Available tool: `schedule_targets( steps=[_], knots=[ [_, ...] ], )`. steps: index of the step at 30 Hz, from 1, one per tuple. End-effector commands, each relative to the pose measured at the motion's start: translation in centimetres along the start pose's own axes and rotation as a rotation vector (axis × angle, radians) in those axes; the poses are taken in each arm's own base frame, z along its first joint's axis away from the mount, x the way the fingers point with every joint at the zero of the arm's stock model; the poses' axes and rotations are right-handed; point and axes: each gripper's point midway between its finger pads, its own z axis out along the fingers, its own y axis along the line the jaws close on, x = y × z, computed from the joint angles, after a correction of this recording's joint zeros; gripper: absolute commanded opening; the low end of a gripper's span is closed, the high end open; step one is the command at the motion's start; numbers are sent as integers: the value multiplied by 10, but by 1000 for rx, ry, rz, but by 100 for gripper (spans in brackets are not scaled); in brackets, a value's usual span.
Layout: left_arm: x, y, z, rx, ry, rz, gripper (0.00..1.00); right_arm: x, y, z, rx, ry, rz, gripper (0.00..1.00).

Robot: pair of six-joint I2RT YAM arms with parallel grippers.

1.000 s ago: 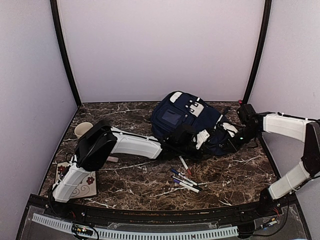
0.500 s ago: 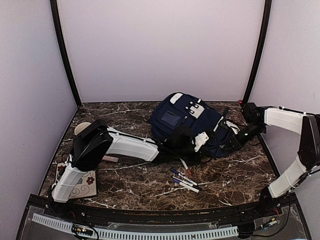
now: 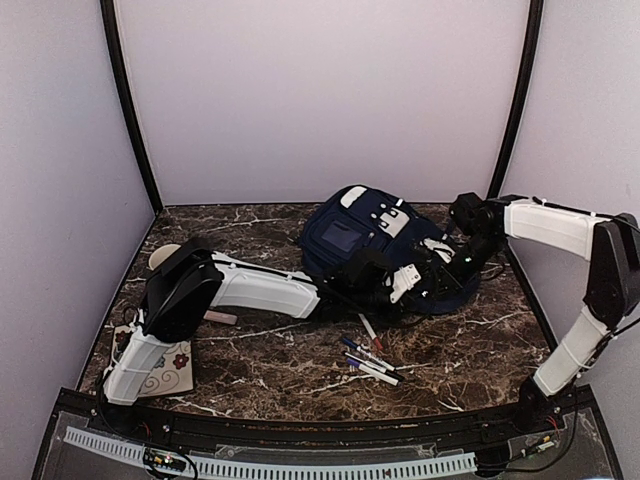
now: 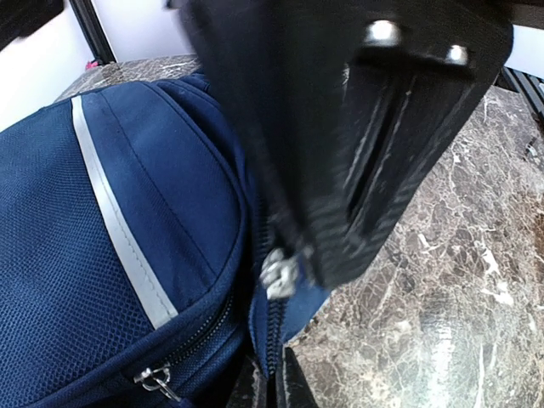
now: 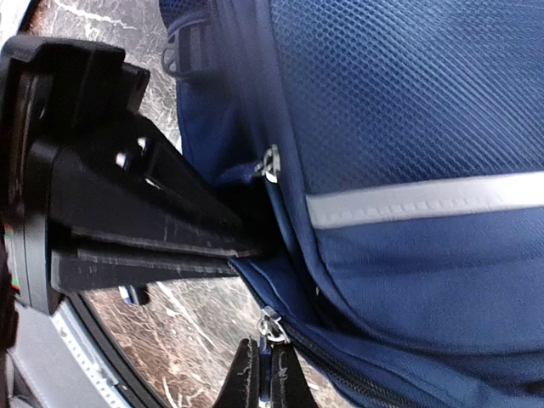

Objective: Pack the student bag
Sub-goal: Zip the student bag into the largest pocket of the bag.

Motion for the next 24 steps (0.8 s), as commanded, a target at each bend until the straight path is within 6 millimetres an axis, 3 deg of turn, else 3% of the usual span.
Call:
schedule_targets(
  steps=[1,6,11,18,24],
  knots=[
    [-54,-7,-15,-8,-123,42,0,-20,26,1,-140,-35,6,0],
    [-55,-8,-18,-29,-131,60,0,-7,12,0,-67,5,15,0],
    [-33,-6,-20,-55,-71,93,0,12,-11,-27,0,-4,64,0],
    [-10,-3,-31,-89,-15,117,0,52,-69,-55,207,29,139,0],
    [9,-2,-41,-106,26,119,0,68,-104,-66,303,54,188,0]
  ],
)
